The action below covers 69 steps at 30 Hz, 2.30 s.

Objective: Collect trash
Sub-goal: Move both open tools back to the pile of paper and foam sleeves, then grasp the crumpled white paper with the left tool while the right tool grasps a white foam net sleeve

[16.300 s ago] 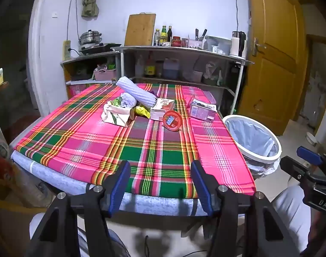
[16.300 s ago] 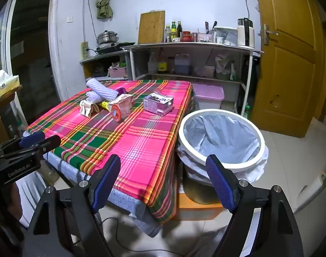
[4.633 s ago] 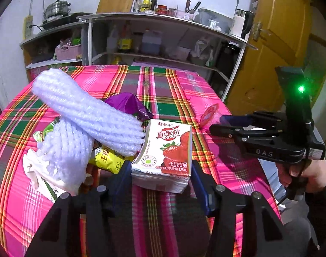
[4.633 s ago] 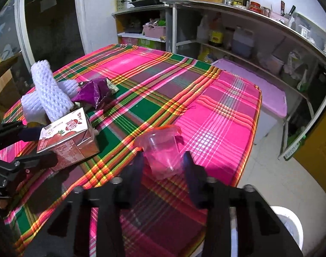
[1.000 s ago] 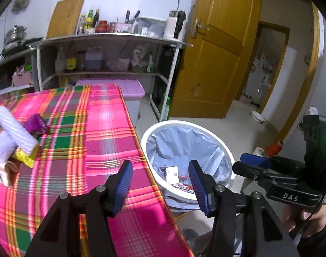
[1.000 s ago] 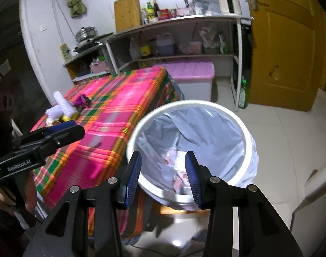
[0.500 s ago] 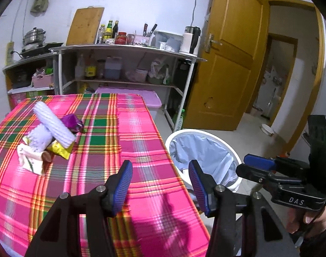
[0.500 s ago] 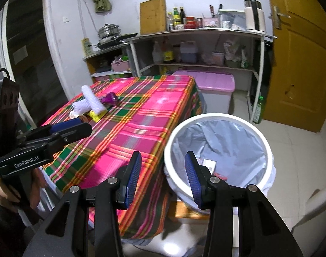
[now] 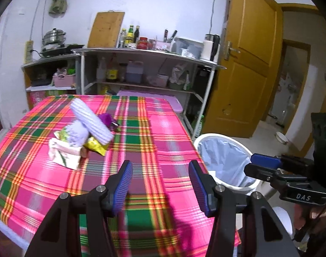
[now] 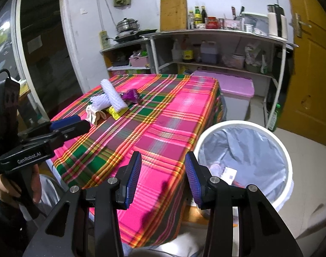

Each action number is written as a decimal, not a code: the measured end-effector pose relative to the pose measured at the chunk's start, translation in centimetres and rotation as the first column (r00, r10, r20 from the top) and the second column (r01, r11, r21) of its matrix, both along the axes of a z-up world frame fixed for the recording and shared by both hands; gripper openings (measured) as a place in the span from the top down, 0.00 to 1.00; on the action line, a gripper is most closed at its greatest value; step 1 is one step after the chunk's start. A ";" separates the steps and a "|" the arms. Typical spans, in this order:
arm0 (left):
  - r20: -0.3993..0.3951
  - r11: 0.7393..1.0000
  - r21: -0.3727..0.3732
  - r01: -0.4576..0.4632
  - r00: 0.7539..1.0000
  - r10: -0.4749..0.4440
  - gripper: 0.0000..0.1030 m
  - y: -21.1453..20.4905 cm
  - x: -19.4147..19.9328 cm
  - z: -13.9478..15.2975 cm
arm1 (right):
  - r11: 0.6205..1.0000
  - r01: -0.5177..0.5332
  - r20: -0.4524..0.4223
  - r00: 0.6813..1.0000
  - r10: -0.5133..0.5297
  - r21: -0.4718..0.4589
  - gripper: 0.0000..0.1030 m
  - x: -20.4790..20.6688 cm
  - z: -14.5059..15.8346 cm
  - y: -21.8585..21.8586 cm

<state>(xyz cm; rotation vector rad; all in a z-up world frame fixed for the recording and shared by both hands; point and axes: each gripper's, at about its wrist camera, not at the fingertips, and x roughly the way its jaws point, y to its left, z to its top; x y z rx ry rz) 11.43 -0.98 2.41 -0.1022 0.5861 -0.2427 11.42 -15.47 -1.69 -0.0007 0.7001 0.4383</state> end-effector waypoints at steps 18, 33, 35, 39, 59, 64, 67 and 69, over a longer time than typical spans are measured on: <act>-0.025 0.981 -0.020 -0.191 0.981 0.190 0.47 8.8 3.1 -0.5 | 0.988 -0.147 -0.007 0.989 0.147 -0.054 0.58 5.4 0.1 6.5; -0.055 0.973 -0.026 -0.231 0.972 0.229 0.44 12.1 7.6 -1.7 | 0.974 -0.211 -0.024 0.977 0.210 -0.076 0.58 10.1 0.0 10.0; -0.064 0.969 -0.030 -0.247 0.968 0.245 0.44 12.7 8.0 -2.1 | 0.972 -0.222 -0.030 0.975 0.221 -0.074 0.58 10.6 0.0 10.4; -0.073 0.959 -0.045 -0.280 0.958 0.276 0.44 14.1 8.3 -2.6 | 0.965 -0.248 -0.036 0.969 0.246 -0.088 0.58 11.9 -0.2 11.6; -0.201 0.932 -0.152 -0.329 0.934 0.297 0.44 19.4 11.4 -5.5 | 0.922 -0.369 -0.138 0.926 0.352 -0.119 0.58 18.8 -3.8 19.3; -0.248 0.932 -0.170 -0.319 0.930 0.273 0.44 19.4 12.6 -6.2 | 0.915 -0.383 -0.157 0.918 0.364 -0.122 0.75 18.9 -4.8 19.9; -0.266 0.935 -0.174 -0.310 0.929 0.259 0.44 19.1 13.5 -6.6 | 0.915 -0.384 -0.153 0.919 0.364 -0.124 0.76 18.4 -4.7 19.5; -0.276 0.936 -0.175 -0.306 0.927 0.252 0.44 18.8 14.1 -6.8 | 0.917 -0.380 -0.151 0.920 0.361 -0.120 0.77 18.0 -4.6 19.1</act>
